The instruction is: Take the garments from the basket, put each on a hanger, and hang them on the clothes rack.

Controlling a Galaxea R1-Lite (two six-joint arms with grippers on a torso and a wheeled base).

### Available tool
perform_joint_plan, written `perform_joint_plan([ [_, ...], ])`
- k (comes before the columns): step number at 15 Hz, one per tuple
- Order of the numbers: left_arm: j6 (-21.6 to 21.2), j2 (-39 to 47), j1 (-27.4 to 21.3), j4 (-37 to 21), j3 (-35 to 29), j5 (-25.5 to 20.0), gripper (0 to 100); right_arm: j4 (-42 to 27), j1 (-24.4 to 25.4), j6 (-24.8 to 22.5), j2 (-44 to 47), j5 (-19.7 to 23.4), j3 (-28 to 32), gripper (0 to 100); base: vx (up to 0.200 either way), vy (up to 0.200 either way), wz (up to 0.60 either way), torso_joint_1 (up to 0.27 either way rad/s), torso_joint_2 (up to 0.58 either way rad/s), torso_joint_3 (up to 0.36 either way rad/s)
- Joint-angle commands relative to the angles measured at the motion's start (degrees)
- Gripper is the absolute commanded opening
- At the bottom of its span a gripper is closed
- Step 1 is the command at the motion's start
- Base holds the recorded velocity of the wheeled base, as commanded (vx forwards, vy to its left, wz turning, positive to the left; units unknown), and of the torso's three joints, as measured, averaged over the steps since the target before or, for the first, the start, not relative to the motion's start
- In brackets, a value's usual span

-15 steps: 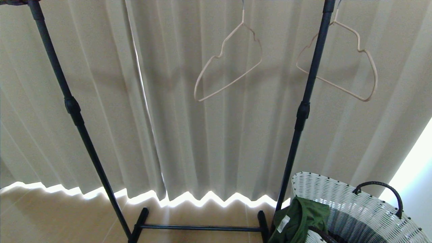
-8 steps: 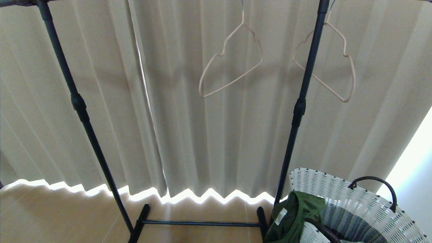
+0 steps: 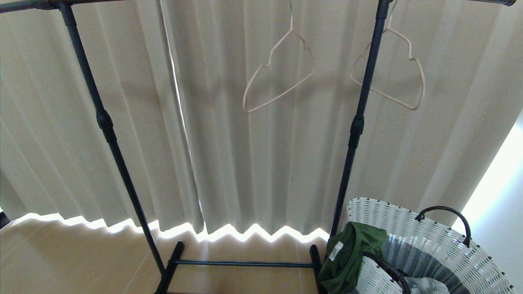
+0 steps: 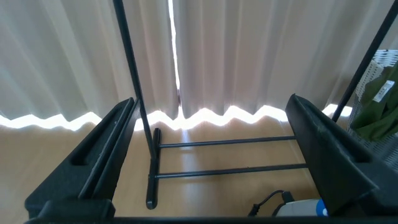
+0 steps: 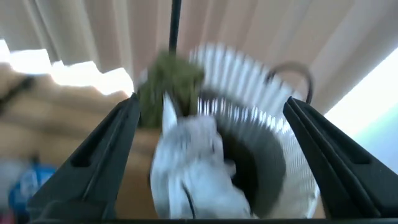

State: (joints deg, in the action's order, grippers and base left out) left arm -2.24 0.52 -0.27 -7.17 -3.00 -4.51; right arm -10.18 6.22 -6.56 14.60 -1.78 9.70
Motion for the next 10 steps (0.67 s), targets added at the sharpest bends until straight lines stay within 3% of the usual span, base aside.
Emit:
perform_joint_plan([
  [1, 0.2, 0.1, 0.0, 0.0, 0.0, 0.1, 100, 0.3, 1.3, -5.4, 23.9, -0.9, 1.0, 100, 0.0, 0.0, 0.0, 0.0, 0.0, 0.0],
  [2, 0.2, 0.1, 0.0, 0.0, 0.0, 0.1, 100, 0.5, 1.3, -8.9, 30.0, -1.3, 2.1, 100, 0.0, 0.0, 0.0, 0.0, 0.0, 0.0],
  [4, 0.2, 0.1, 0.0, 0.0, 0.0, 0.1, 100, 0.5, 1.3, -11.5, 34.9, -2.9, 3.2, 100, 0.0, 0.0, 0.0, 0.0, 0.0, 0.0],
  [6, 0.4, 0.1, 0.0, 0.0, 0.0, 0.5, 100, 0.5, 1.2, -14.7, 42.8, -9.1, 3.3, 100, 0.0, 0.0, 0.0, 0.0, 0.0, 0.0],
  [7, 0.6, 0.1, 0.0, 0.0, 0.0, 0.8, 100, 0.5, 1.2, -15.5, 45.8, -10.3, 3.3, 100, 0.0, 0.0, 0.0, 0.0, 0.0, 0.0],
  [10, 0.6, 0.1, 0.0, 0.0, 0.0, 0.8, 100, 0.7, 1.3, -16.4, 53.0, -10.4, 3.7, 100, 0.0, 0.0, 0.0, 0.0, 0.0, 0.0],
])
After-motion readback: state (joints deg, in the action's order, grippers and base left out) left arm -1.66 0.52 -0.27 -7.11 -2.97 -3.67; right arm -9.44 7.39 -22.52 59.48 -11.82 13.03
